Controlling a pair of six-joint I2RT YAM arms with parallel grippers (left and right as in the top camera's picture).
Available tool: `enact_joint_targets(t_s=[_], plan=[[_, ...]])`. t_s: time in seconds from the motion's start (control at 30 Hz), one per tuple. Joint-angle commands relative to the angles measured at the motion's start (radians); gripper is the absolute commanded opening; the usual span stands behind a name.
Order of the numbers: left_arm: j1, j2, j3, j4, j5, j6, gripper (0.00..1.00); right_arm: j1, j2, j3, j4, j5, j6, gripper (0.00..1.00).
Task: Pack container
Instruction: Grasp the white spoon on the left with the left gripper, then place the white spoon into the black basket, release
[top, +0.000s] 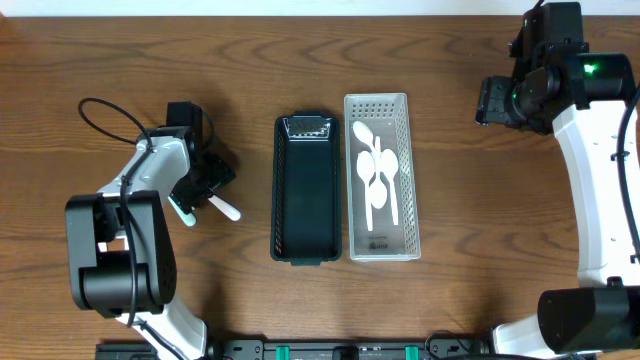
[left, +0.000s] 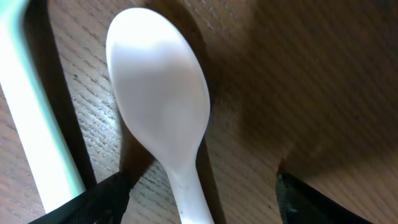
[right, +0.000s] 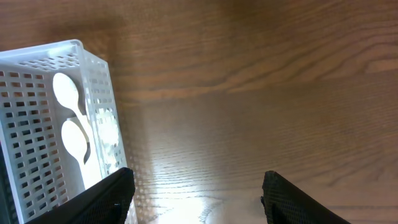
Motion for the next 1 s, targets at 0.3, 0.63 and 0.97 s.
enact_joint_targets(t_s=[0.3,0.63,0.97], plan=[[0.005,0.014,-0.007,0.017,-0.002,-0.002,0.77,0.003,-0.003,-0.006,-0.005,-0.004,-0.007,0.70],[0.011,0.014,-0.036,0.022,-0.002,-0.010,0.77,0.003,-0.003,-0.006,-0.010,-0.004,-0.007,0.70],[0.012,0.014,-0.049,0.016,-0.002,-0.009,0.53,0.003,-0.003,-0.006,-0.016,-0.004,-0.007,0.70]])
